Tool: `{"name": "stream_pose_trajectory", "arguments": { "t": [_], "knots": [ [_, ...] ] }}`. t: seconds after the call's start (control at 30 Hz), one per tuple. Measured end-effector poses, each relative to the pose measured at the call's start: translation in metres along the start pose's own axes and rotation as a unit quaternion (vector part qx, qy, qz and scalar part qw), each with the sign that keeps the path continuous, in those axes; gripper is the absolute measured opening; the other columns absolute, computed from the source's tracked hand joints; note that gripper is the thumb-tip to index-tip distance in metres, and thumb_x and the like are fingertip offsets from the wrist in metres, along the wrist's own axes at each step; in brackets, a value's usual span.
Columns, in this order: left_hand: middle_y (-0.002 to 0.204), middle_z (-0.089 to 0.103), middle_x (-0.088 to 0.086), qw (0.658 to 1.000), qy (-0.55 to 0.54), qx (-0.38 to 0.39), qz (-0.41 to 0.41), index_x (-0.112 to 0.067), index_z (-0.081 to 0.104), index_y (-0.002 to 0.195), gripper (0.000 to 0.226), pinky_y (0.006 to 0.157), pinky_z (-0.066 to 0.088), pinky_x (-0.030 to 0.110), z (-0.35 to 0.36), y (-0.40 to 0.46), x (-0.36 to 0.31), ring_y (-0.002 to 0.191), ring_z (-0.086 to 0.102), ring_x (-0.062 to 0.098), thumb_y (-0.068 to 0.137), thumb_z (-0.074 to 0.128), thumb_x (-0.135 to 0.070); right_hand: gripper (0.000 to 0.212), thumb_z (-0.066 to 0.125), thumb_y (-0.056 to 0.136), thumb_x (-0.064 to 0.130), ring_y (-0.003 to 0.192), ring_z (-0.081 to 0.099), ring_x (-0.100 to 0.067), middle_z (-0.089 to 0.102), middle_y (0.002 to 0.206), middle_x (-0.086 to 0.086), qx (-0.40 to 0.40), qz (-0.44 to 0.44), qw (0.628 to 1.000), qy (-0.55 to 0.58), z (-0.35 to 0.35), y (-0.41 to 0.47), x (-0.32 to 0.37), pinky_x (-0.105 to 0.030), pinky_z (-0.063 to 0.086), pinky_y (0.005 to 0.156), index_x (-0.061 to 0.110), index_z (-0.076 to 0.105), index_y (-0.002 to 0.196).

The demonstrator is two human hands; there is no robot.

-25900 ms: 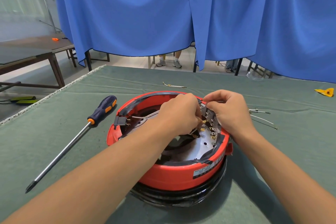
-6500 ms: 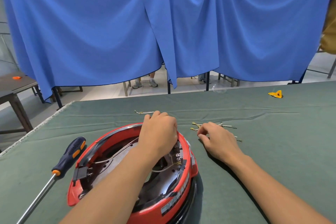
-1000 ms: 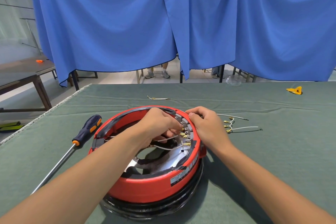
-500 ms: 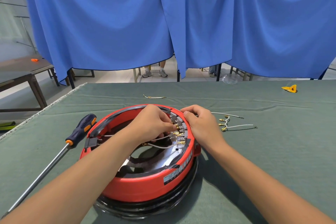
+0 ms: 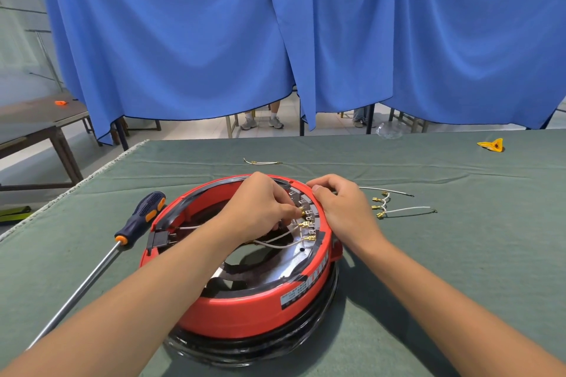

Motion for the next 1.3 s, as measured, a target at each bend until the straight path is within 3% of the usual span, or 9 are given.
{"name": "stream_pose_trajectory", "arguments": {
  "t": [0.17, 0.43, 0.67, 0.97, 1.1, 1.3],
  "knots": [
    [0.036, 0.053, -0.013, 1.000, 0.009, -0.019, 0.002, -0.011, 0.074, 0.065, 0.016, 0.037, 0.032, 0.009, 0.000, 0.001, -0.002, 0.033, 0.045, -0.001, 0.079, 0.075, -0.017, 0.019, 0.049, 0.094, 0.018, 0.087, 0.064, -0.018, 0.068, 0.090, 0.003, 0.000, 0.000, 1.000, 0.002, -0.001, 0.000, 0.001, -0.044, 0.053, 0.081, 0.019, 0.067, 0.093],
    [0.049, 0.059, -0.010, 0.998, 0.043, -0.045, 0.016, -0.012, 0.077, 0.072, 0.010, 0.052, 0.041, 0.021, 0.001, 0.000, -0.005, 0.042, 0.049, 0.000, 0.079, 0.075, -0.019, 0.020, 0.048, 0.094, 0.015, 0.086, 0.065, -0.020, 0.069, 0.089, 0.002, -0.004, -0.003, 1.000, -0.002, -0.001, -0.001, 0.002, -0.041, 0.053, 0.078, 0.017, 0.068, 0.095],
    [0.069, 0.071, 0.003, 0.996, 0.071, -0.058, 0.015, -0.013, 0.077, 0.075, 0.009, 0.072, 0.056, 0.039, 0.002, -0.002, -0.008, 0.069, 0.065, 0.019, 0.080, 0.074, -0.019, 0.020, 0.049, 0.093, 0.016, 0.084, 0.064, -0.016, 0.069, 0.087, 0.005, -0.011, -0.014, 1.000, -0.019, -0.001, 0.000, 0.002, -0.041, 0.053, 0.079, 0.019, 0.069, 0.091],
    [0.067, 0.070, -0.002, 0.996, 0.076, -0.052, 0.003, -0.014, 0.077, 0.075, 0.010, 0.074, 0.055, 0.041, 0.003, -0.001, -0.006, 0.071, 0.065, 0.018, 0.080, 0.074, -0.023, 0.026, 0.050, 0.092, 0.018, 0.085, 0.066, -0.015, 0.073, 0.084, 0.008, -0.018, -0.045, 0.996, -0.080, -0.005, -0.004, 0.007, -0.039, 0.054, 0.077, 0.021, 0.076, 0.093],
    [0.058, 0.063, -0.008, 0.996, 0.073, -0.045, 0.009, -0.015, 0.076, 0.071, 0.013, 0.067, 0.053, 0.034, 0.003, -0.001, -0.004, 0.058, 0.057, 0.011, 0.080, 0.074, -0.023, 0.022, 0.051, 0.090, 0.029, 0.101, 0.054, -0.016, 0.069, 0.094, 0.010, -0.058, -0.072, 0.968, -0.234, -0.008, -0.006, 0.012, -0.030, 0.039, 0.072, 0.026, 0.069, 0.103],
    [0.062, 0.065, -0.005, 0.993, 0.101, -0.062, 0.016, -0.019, 0.075, 0.072, 0.012, 0.067, 0.051, 0.032, 0.005, -0.004, -0.007, 0.069, 0.062, 0.018, 0.082, 0.072, -0.024, 0.018, 0.067, 0.079, 0.041, 0.084, 0.064, -0.011, 0.064, 0.076, 0.015, -0.067, -0.045, 0.980, -0.181, -0.014, -0.005, 0.011, -0.028, 0.046, 0.071, 0.027, 0.064, 0.090]
  ]
}}
Point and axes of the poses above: each hand's wrist, its own y-axis towards the middle knuckle, its own z-axis out of the palm, x = y × z, the point moved 3 cm from there along y, towards the middle knuckle
